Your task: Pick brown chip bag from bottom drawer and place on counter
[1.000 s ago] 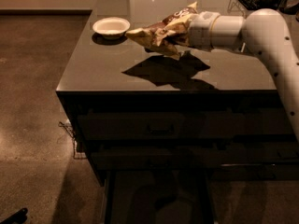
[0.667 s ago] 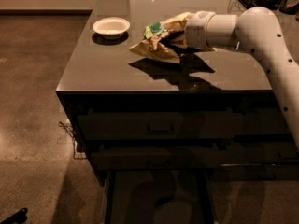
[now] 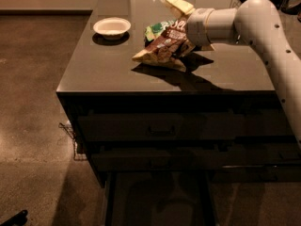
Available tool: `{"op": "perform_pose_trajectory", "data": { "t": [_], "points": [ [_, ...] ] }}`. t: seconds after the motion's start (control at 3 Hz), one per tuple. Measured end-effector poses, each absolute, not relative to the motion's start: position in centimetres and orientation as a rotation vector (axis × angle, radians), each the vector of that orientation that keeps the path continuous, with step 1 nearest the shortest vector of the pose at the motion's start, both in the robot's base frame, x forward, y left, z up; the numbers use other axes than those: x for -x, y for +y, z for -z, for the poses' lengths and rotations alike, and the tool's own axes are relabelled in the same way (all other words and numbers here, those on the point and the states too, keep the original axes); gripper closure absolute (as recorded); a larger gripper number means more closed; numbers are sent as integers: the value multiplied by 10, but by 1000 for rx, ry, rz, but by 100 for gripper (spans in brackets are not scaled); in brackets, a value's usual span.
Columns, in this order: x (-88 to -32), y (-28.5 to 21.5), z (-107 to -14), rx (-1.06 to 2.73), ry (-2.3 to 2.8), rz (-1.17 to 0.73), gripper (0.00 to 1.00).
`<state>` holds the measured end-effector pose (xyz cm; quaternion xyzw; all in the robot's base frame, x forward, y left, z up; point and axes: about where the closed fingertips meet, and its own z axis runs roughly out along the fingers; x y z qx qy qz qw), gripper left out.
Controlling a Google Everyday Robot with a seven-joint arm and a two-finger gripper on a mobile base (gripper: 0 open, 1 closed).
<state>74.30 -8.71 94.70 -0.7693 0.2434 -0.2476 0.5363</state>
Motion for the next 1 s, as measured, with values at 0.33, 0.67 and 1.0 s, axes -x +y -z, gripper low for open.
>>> {"op": "perform_pose_trajectory", "data": {
  "t": [0.33, 0.67, 1.0],
  "points": [
    [-733, -107, -929, 1938, 653, 556, 0],
    [-720, -130, -908, 2005, 736, 527, 0],
    [-701, -164, -901, 2037, 819, 547, 0]
  ]
}}
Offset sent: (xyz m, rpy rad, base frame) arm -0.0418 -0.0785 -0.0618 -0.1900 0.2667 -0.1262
